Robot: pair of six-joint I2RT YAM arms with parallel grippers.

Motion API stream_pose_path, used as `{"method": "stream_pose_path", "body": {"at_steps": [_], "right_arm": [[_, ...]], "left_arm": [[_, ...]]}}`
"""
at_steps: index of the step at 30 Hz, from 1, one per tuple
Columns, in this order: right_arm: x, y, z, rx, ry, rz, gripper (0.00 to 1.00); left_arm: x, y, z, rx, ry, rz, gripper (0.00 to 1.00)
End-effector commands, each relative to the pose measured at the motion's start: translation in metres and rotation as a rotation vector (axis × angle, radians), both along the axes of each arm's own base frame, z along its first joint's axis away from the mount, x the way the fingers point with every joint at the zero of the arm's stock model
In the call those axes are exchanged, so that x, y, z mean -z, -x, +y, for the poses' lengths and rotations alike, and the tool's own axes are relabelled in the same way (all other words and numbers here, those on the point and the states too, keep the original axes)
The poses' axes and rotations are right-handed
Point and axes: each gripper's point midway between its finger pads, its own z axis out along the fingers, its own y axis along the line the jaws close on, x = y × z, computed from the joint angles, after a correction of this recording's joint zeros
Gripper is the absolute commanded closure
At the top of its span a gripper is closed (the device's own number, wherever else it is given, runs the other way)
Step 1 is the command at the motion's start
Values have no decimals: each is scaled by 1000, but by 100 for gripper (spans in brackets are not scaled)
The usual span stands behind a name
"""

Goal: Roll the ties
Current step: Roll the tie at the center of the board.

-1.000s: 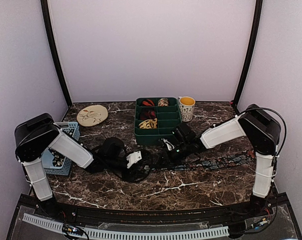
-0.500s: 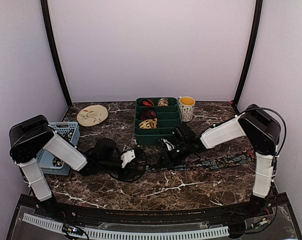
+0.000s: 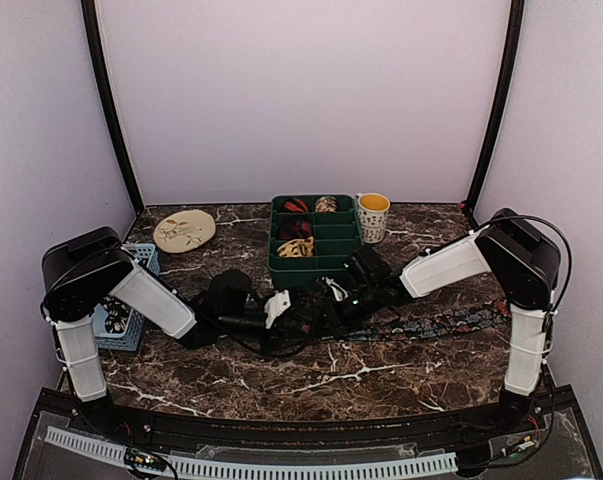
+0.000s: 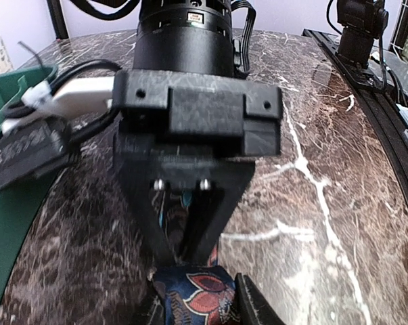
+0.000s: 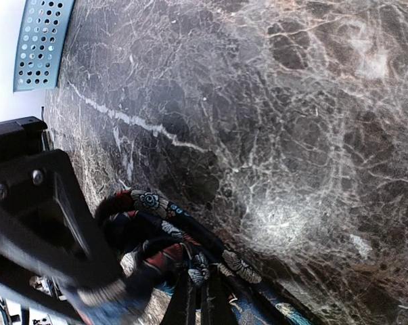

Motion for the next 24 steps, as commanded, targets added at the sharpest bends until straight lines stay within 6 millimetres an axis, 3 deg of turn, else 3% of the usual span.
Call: {"method": "stream_pose_path", "body": {"at_steps": [1, 7, 16, 24], "right_arm": [[34, 9, -17, 21, 110, 30, 100], [28, 8, -15, 19, 93, 19, 100], [1, 0, -17, 41, 29, -32, 93], [-15, -1, -15, 49, -35, -33, 84]], "left_arm": [[2, -5, -19, 19, -18, 2, 68], [27, -11, -15, 1, -124, -4, 69], [69, 3, 15, -21, -255, 47, 73], [78, 3, 15, -14, -283, 77, 74]]}}
